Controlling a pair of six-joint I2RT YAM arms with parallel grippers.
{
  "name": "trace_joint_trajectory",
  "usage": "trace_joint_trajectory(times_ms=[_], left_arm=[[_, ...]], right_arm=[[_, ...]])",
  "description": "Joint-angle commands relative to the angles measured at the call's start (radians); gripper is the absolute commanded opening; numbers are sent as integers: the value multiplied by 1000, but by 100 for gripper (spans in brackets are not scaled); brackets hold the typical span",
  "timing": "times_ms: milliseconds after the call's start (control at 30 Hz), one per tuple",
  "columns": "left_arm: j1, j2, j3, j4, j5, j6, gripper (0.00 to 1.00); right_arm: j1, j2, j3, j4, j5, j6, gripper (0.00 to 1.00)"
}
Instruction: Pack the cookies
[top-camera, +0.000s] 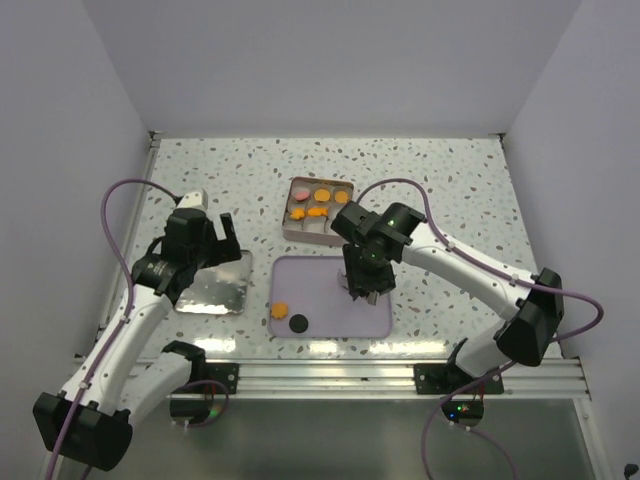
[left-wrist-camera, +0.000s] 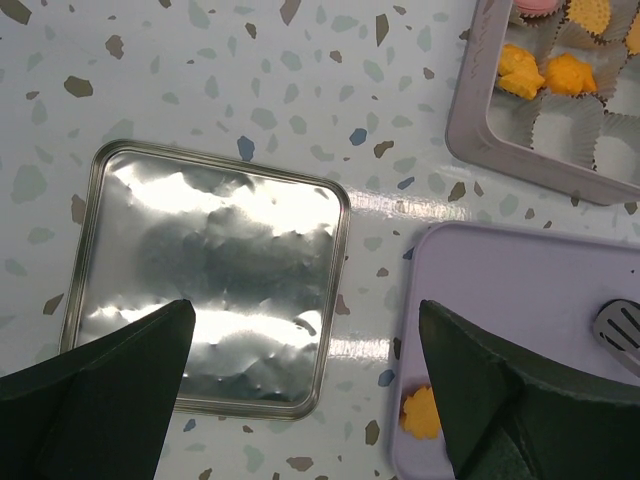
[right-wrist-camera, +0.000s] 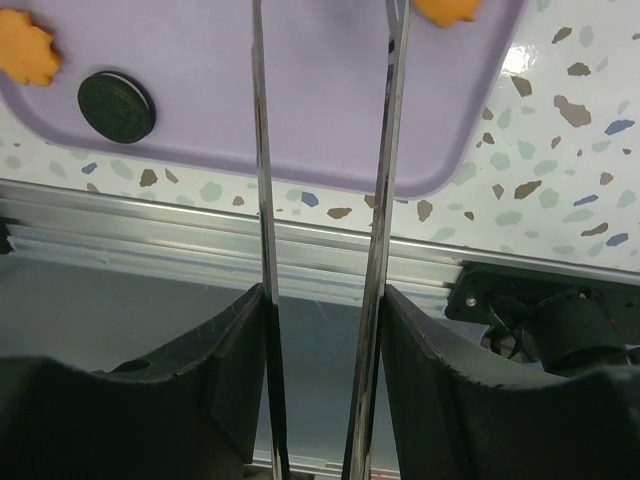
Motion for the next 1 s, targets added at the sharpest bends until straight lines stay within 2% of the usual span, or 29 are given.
trace_joint_trajectory(times_ms=[0,367,733,833,967], left_arm=[[-4,-16,6,16,-24,-14,100],[-4,-38,5,12,-43,-22,100],[-4,-30,5,13,-41,-20,100],[-2,-30,6,12,-40,-22,100],[-4,-27,5,12,-40,-20,100]], right_arm=[[14,19,69,-16,3,-26,49],[22,30,35,-25,3,-40,49],[22,32,9,-10,6,-37,39],[22,39,26,-13,17,-39,38],[22,74,153,-58,54,-55,38]])
